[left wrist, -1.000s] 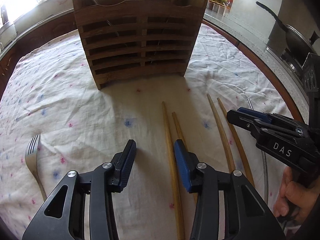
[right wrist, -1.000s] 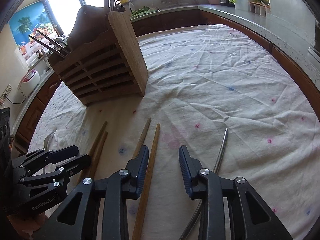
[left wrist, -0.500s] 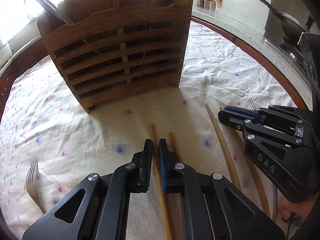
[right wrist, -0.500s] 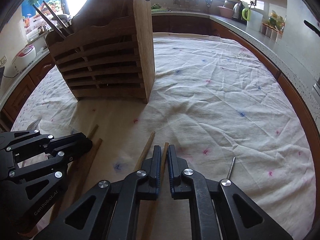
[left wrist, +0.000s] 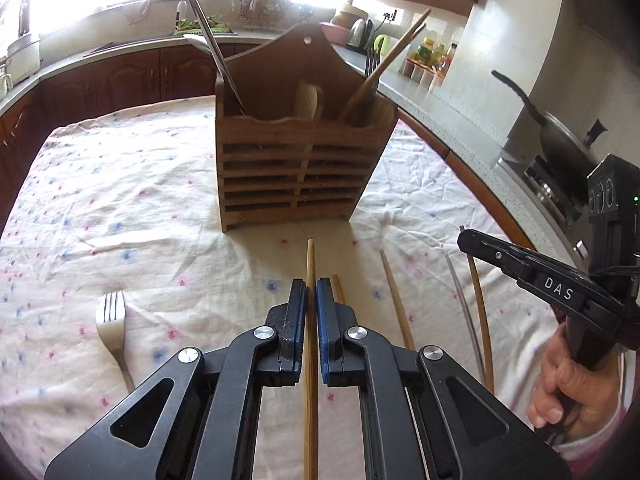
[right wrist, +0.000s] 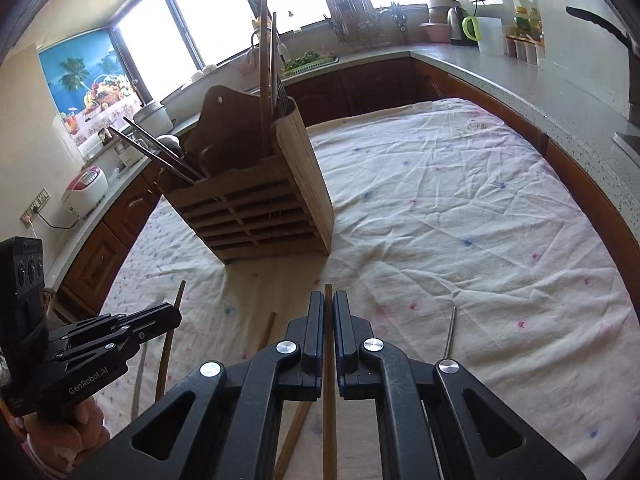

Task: Organize utensils
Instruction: 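Lift both wooden chopsticks and lower them into the wooden holder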

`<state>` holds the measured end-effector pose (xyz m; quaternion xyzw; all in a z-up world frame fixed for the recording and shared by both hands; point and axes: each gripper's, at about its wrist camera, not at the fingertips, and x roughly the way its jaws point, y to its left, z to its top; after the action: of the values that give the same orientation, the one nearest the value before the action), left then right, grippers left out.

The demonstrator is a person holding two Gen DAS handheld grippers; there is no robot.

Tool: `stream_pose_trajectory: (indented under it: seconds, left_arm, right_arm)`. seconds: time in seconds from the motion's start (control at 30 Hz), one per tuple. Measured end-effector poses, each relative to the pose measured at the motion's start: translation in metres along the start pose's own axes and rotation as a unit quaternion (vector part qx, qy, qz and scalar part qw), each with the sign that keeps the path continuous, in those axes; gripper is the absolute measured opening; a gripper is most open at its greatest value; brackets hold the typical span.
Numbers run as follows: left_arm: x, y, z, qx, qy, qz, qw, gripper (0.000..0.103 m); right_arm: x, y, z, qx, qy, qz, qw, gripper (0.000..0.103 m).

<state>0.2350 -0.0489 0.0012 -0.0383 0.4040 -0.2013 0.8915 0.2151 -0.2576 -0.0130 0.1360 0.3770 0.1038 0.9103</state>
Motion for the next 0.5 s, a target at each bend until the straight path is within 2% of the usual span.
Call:
stream_pose_trajectory:
  seconds: [0.17, 0.5]
  left_arm:
    - [-0.044, 0.005, 0.001, -0.015, -0.04, -0.01, 0.999, 0.005]
    - [-0.109, 0.01, 0.002, -0.022, -0.098, -0.019, 0.9948, 0.005]
  right_arm:
    - [-0.038, 0.01, 0.009, -0.002, -0.04, 0.015, 0.999, 0.004]
    - [-0.097, 0.034, 0.029, -0.022, -0.111, 0.03, 0.993, 0.004]
